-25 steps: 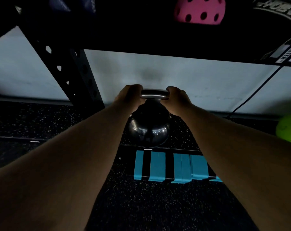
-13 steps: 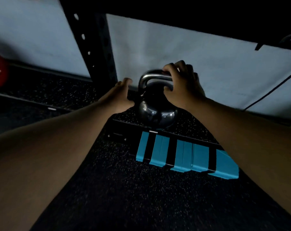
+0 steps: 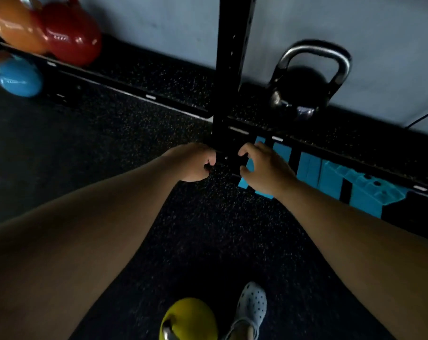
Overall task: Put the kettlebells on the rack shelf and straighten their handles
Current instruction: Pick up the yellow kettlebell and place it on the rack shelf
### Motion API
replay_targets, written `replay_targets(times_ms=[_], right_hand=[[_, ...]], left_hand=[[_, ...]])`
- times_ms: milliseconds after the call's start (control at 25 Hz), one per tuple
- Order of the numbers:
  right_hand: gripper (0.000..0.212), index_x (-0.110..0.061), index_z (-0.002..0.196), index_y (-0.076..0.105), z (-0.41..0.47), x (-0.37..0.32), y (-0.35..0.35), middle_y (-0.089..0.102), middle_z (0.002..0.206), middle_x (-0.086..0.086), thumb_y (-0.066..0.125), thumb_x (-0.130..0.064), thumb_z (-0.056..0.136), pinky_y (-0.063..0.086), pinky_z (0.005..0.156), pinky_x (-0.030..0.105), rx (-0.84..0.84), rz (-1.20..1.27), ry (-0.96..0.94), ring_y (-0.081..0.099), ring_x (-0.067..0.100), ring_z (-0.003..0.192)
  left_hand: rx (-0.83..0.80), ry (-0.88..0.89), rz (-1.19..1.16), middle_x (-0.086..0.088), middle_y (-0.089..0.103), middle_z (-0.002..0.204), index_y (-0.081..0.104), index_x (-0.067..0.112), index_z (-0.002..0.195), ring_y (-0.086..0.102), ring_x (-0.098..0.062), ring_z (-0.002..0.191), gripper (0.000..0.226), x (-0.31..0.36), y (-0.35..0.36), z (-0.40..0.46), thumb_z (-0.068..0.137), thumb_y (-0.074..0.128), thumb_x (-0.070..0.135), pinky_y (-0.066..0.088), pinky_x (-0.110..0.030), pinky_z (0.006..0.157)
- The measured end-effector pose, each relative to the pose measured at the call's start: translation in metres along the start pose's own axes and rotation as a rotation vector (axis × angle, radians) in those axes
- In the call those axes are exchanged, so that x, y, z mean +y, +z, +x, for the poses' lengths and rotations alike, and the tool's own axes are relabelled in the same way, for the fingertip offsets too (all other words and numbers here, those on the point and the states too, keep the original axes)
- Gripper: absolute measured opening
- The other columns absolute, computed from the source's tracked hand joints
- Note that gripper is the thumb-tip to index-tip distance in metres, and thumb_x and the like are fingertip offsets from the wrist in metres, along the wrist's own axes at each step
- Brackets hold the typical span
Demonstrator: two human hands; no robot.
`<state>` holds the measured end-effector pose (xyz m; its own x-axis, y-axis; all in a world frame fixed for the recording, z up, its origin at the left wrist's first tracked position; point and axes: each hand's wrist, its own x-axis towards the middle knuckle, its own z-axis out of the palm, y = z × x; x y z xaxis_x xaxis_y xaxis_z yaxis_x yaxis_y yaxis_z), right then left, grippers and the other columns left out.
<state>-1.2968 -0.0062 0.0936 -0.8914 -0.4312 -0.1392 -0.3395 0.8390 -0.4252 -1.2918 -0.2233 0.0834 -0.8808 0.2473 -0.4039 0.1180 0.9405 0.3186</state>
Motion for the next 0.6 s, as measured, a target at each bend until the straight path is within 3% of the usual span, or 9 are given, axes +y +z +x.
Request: replay_targets(times_ms=[320, 440, 600], right_hand=[[0.025, -0.024, 0.112, 0.056, -0.124, -0.083, 0.125, 0.058, 0.113, 0.003, 0.059, -0.032, 0.089, 0.052, 0.084, 0.042, -0.18, 0.124, 0.19, 0.059, 0.027, 0.103], [0.023, -0.025, 0.109, 0.058, -0.154, -0.077, 0.179, 0.059, 0.111, 0.004, 0.059, -0.032, 0.088, 0.052, 0.086, 0.044, -0.242, 0.151, 0.214, 0.059, 0.027, 0.103], [0.031, -0.022, 0.114, 0.06, -0.226, -0.041, 0.28, 0.06, 0.116, 0.006, 0.062, -0.028, 0.084, 0.052, 0.087, 0.044, -0.529, 0.106, 0.23, 0.058, 0.031, 0.108]], left_hand=[[-0.205, -0.003, -0.01, 0.001, 0.058, 0.129, 0.056, 0.033, 0.123, 0.059, -0.022, 0.109, 0.037, -0.054, 0.119, -0.161, 0.087, 0.057, 0.025, 0.053, -0.04, 0.086], [-0.254, -0.034, -0.07, 0.0, 0.059, 0.128, 0.056, 0.032, 0.123, 0.059, -0.022, 0.11, 0.039, -0.06, 0.185, -0.178, 0.085, 0.058, 0.022, 0.053, -0.042, 0.087], [-0.437, -0.055, -0.025, -0.002, 0.056, 0.133, 0.053, 0.031, 0.129, 0.056, -0.027, 0.115, 0.052, -0.052, 0.3, -0.194, 0.08, 0.06, 0.016, 0.051, -0.039, 0.089]])
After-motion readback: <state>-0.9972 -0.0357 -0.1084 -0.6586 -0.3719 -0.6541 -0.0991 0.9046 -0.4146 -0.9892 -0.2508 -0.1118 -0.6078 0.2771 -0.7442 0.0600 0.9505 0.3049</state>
